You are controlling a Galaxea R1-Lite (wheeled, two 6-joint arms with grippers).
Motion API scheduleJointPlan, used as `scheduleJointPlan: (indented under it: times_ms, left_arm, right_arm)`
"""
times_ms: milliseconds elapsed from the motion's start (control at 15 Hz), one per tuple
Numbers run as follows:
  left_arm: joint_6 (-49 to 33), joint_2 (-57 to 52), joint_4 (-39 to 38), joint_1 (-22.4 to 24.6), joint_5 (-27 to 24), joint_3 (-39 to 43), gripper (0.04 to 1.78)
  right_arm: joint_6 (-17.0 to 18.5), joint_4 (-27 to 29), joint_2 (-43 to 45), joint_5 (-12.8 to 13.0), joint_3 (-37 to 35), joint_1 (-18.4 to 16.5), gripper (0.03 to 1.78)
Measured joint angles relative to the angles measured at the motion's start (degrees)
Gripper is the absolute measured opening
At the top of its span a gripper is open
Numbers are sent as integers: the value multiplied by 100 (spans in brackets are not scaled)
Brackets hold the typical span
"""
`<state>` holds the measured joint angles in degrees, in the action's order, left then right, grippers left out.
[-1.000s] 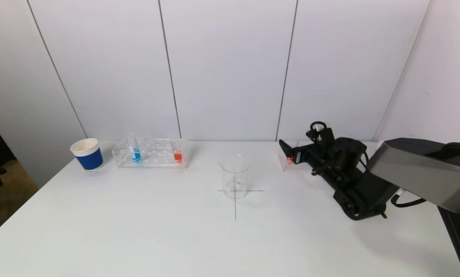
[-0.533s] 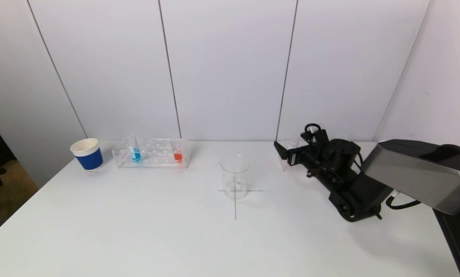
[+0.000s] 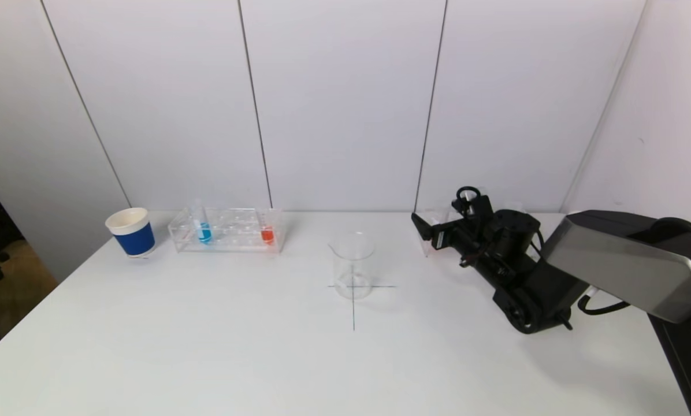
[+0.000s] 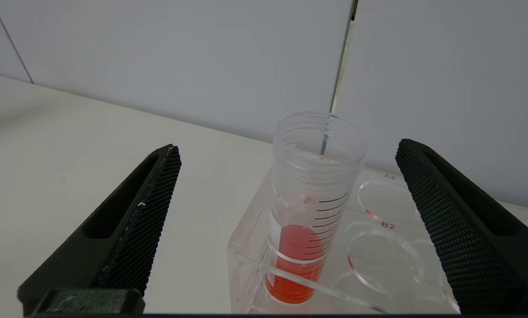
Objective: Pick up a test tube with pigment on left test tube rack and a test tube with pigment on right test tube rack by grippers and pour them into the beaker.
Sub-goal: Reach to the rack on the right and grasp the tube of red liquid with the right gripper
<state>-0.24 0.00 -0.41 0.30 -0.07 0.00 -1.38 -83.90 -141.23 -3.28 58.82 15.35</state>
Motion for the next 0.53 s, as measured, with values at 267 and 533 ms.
scheduleJointPlan:
  times_ms: [267,533]
  left_arm:
    - [0,0,0,0,0,0,176]
    - [0,0,0,0,-2,0,176]
  right_arm:
    - [0,5,-1,0,7,-37,177]
    - [1,20,-6,0,30,-46,177]
